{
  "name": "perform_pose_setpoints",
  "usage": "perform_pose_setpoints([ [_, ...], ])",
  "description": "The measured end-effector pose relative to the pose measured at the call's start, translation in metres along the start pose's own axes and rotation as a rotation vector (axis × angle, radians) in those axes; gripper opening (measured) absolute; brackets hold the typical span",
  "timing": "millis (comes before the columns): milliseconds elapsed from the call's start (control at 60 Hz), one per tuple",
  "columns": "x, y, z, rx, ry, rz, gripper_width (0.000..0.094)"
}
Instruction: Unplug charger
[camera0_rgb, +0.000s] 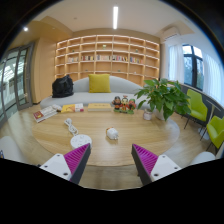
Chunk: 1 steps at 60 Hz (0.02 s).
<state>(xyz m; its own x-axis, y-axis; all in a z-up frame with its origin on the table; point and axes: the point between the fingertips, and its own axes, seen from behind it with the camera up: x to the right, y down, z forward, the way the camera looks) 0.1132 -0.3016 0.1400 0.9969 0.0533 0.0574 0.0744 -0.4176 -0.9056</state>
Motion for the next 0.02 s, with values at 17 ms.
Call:
perform_pose_setpoints([
  [17, 0.0004, 0.0003, -0.0004, -0.001, 0.001, -0.002, 0.0854],
])
